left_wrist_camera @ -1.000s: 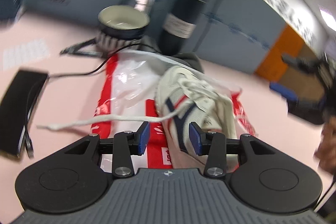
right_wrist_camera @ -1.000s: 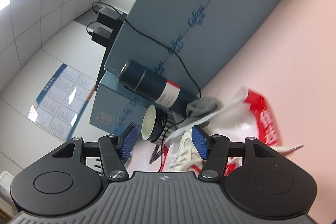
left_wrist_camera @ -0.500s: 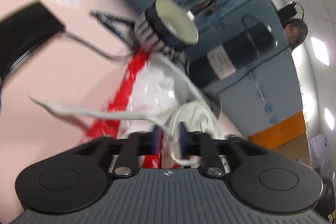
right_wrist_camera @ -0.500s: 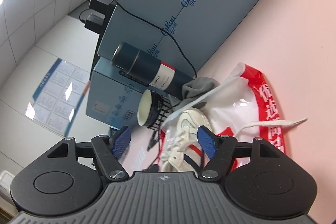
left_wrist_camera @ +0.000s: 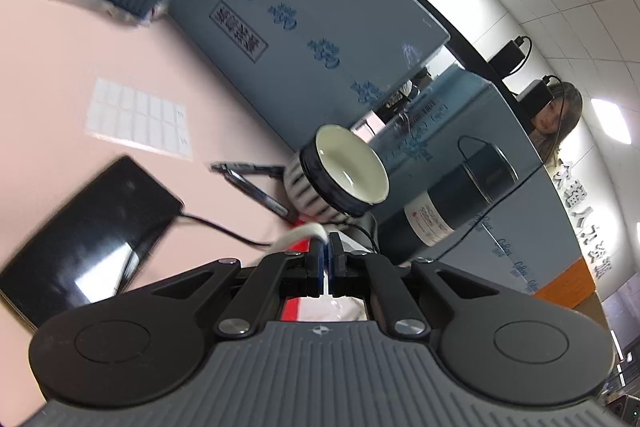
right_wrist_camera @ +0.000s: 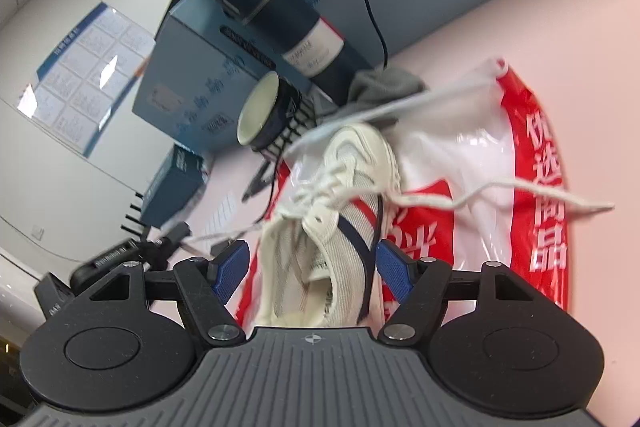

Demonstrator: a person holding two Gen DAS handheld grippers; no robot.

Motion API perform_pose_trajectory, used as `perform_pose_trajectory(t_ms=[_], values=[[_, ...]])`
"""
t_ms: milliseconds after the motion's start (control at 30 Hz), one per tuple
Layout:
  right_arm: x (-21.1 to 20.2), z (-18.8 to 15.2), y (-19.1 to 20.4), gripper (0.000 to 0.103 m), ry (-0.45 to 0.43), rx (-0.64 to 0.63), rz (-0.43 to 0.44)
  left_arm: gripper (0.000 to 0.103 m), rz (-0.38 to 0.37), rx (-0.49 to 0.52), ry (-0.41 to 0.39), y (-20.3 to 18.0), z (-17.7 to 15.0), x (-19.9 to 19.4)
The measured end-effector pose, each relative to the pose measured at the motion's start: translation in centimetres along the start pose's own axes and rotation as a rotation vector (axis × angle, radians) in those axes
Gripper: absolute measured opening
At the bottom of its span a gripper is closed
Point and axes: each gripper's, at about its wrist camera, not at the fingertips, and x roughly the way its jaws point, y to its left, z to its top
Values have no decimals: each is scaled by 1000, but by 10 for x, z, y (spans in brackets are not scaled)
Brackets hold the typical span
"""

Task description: Lace up shoes with both hands

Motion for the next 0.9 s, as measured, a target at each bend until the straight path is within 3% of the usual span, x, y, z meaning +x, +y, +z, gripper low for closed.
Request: perform_pose_trajectory(t_ms=[200, 733, 900], values=[[2, -9, -6, 70, 4, 44, 4, 3, 5, 26, 5, 5, 11, -5], [-4, -15, -13, 76, -27, 118, -1, 4, 127, -1, -115, 33, 34, -16], [-3, -14, -13, 79, -26, 118, -3, 4, 137, -3, -115, 39, 38, -16]])
